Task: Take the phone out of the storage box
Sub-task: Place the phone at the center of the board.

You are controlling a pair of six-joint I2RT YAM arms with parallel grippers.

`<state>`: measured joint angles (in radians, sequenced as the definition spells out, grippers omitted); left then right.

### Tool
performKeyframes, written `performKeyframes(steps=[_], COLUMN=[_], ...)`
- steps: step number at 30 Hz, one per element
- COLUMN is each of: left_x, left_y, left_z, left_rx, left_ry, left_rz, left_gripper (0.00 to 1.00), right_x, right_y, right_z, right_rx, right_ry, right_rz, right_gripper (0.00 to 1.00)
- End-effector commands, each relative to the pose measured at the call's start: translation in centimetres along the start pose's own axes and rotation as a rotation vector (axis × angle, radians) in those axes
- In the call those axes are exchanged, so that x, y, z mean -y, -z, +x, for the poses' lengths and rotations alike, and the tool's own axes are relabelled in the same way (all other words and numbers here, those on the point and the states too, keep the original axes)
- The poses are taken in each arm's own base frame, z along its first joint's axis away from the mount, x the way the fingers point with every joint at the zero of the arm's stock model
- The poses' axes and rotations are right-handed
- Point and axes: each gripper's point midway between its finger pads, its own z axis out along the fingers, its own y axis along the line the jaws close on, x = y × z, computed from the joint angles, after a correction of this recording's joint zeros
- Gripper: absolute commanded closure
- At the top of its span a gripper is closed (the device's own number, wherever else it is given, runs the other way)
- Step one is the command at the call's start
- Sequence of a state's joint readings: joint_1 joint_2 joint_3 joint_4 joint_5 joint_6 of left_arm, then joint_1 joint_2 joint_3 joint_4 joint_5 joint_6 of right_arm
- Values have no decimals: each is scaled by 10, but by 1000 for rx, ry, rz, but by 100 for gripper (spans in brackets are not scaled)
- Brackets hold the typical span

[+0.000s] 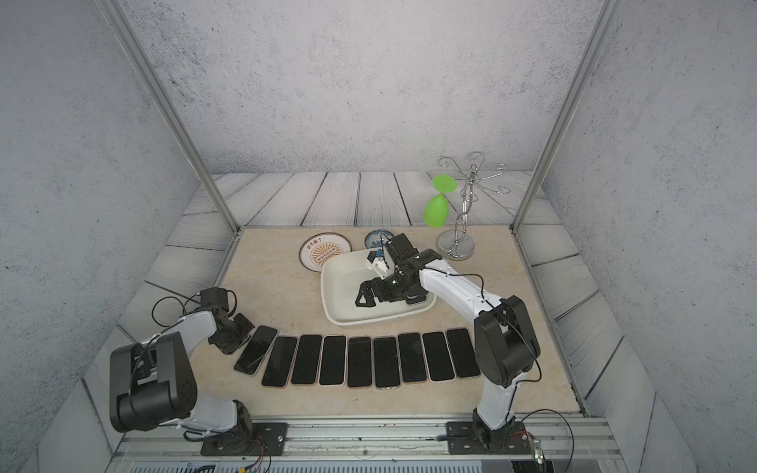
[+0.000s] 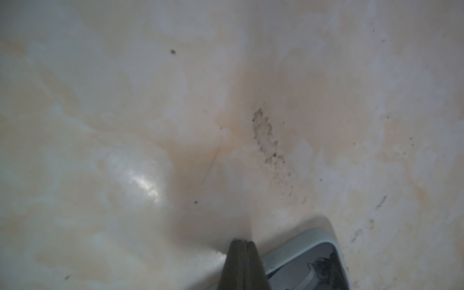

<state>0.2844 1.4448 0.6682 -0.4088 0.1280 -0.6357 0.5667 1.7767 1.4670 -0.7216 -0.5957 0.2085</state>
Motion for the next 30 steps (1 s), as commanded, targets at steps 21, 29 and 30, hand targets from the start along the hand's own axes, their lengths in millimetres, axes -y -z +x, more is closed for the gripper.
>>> performKeyframes(steps=[21, 29, 30], left_x=[21, 125, 134], left_y=[105, 144, 141], left_z=[-23, 12, 20], left_rx=[301, 366, 332], left_ry=[24, -428, -443], left_rz=[123, 251, 287], left_gripper=[42, 37, 37], right_x=[125, 198, 204], right_y=[44, 20, 18], right_z=[-58, -70, -71], right_rx=[41, -71, -72], right_ry=[6, -90, -99], right_rz=[787, 886, 892], right_gripper=[1, 1, 1])
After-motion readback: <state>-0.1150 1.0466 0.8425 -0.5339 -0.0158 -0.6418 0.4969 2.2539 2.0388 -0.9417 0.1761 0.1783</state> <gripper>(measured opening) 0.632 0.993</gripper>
